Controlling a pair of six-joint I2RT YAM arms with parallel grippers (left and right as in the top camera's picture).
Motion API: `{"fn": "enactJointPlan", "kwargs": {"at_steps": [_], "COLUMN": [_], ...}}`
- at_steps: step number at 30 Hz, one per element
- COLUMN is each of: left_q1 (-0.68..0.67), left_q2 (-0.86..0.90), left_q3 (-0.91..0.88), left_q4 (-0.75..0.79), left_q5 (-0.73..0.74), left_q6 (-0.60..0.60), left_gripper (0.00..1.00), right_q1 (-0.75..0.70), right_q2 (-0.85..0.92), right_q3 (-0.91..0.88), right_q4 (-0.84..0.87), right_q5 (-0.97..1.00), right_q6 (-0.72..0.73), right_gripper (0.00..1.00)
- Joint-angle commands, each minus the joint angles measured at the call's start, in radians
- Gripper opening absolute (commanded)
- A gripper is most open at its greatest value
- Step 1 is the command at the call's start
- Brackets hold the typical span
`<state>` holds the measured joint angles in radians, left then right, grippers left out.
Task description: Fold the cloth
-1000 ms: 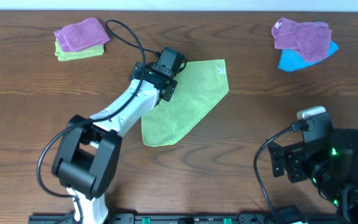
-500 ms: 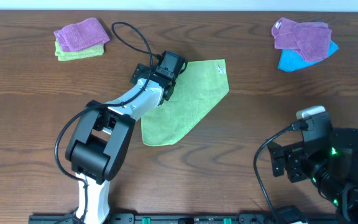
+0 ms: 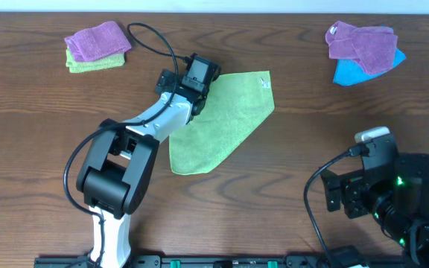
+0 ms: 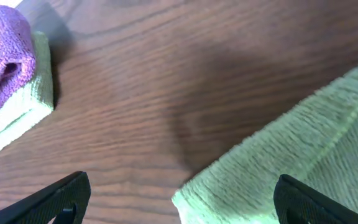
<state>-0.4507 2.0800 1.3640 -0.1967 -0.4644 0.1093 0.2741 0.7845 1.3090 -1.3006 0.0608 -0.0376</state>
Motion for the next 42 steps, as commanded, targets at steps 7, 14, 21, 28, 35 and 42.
{"fn": "enactJointPlan", "kwargs": {"at_steps": [7, 14, 21, 28, 35, 42], "left_q1": [-0.010, -0.041, -0.007, 0.019, 0.002, -0.001], "left_q2": [0.032, 0.031, 0.032, 0.034, 0.034, 0.036], "left_q3": [0.015, 0.015, 0.015, 0.015, 0.015, 0.015], "left_q4": [-0.009, -0.010, 0.029, 0.029, 0.023, 0.019], "left_q5": [0.010, 0.009, 0.010, 0.017, 0.020, 0.116], "left_q6": [0.006, 0.007, 0.007, 0.007, 0.007, 0.008], "left_gripper": [0.96, 0.96, 0.96, 0.96, 0.96, 0.96], "right_q1": [0.001, 0.001, 0.001, 0.001, 0.001, 0.001], "right_q2": [0.031, 0.055, 0.054, 0.054, 0.055, 0.055], "right_q3": [0.011, 0.011, 0.011, 0.011, 0.011, 0.011], "right_q4": [0.003, 0.005, 0.003, 0.008, 0.008, 0.008], "right_q5": [-0.002, -0.002, -0.010, -0.013, -0.017, -0.017], "right_q6": [-0.012, -0.012, -0.007, -0.007, -0.008, -0.008], "right_gripper": [0.99, 0.99, 0.99, 0.99, 0.99, 0.99]}}
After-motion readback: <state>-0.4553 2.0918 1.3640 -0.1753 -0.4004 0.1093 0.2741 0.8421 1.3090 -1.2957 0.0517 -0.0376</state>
